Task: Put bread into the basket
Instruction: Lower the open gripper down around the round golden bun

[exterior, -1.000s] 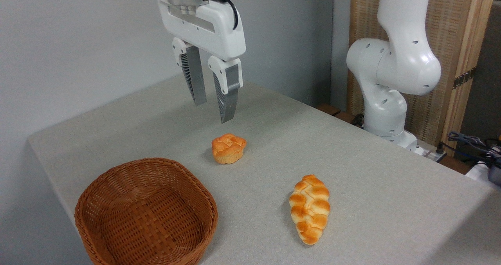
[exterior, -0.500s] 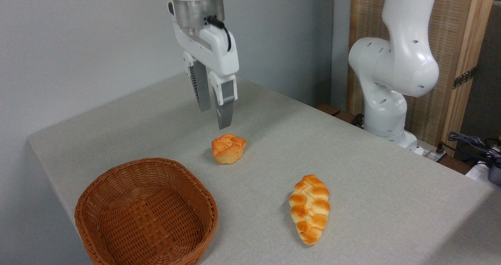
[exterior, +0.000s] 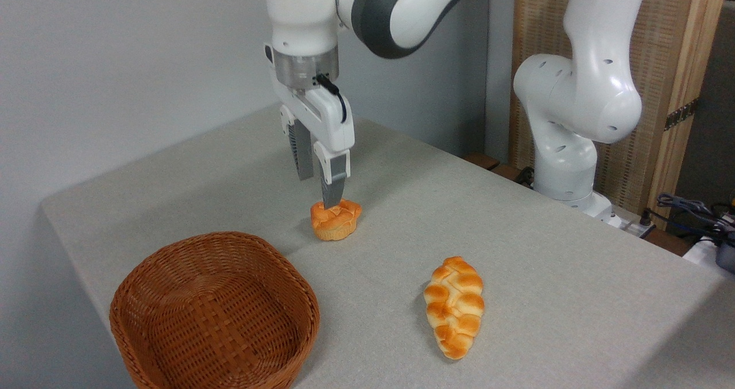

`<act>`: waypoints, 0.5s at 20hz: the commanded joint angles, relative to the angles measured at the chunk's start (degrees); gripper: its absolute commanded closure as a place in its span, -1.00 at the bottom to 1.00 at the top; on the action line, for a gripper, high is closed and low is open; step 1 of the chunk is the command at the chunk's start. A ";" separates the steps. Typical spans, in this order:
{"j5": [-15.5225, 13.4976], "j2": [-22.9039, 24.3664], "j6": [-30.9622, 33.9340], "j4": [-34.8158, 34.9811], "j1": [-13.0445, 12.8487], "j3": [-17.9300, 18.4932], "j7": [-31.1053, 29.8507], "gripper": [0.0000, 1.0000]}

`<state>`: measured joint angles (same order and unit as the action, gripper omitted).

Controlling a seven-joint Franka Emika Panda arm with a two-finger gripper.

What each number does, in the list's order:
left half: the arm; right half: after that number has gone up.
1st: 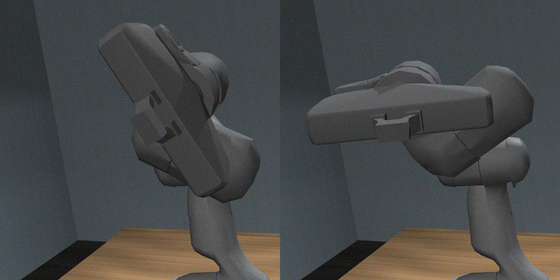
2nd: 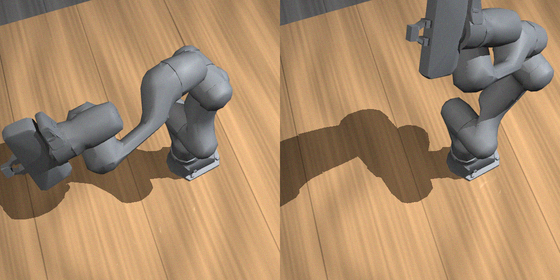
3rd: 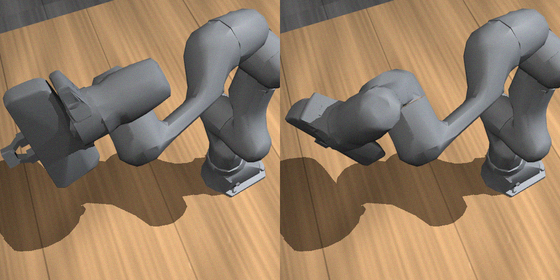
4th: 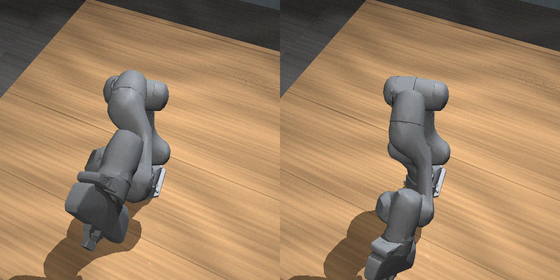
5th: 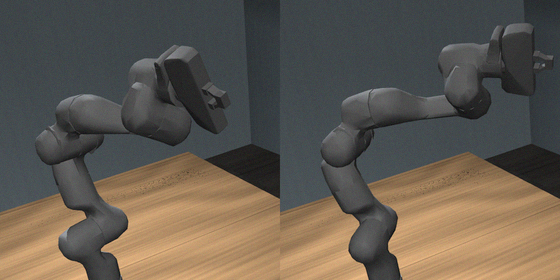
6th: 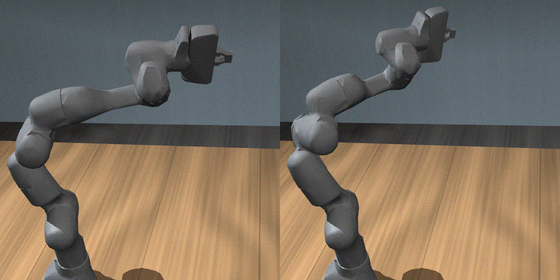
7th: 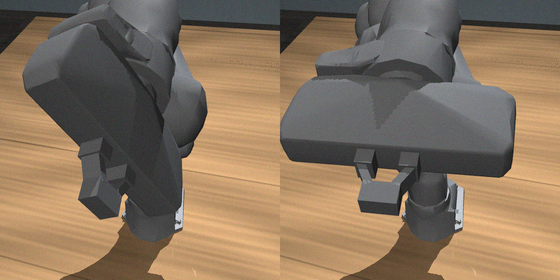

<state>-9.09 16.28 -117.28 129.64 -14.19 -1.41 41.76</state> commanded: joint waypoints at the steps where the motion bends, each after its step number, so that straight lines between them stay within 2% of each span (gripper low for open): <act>1: -0.58 1.65 -2.60 3.95 -0.66 0.18 4.98 -1.00; 3: -0.58 1.65 -2.60 4.75 -0.84 0.18 7.02 -1.00; 10: -0.67 1.39 -3.56 6.07 -1.45 0.18 7.28 -1.00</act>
<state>-9.09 16.41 -118.67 133.78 -14.73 -1.50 48.00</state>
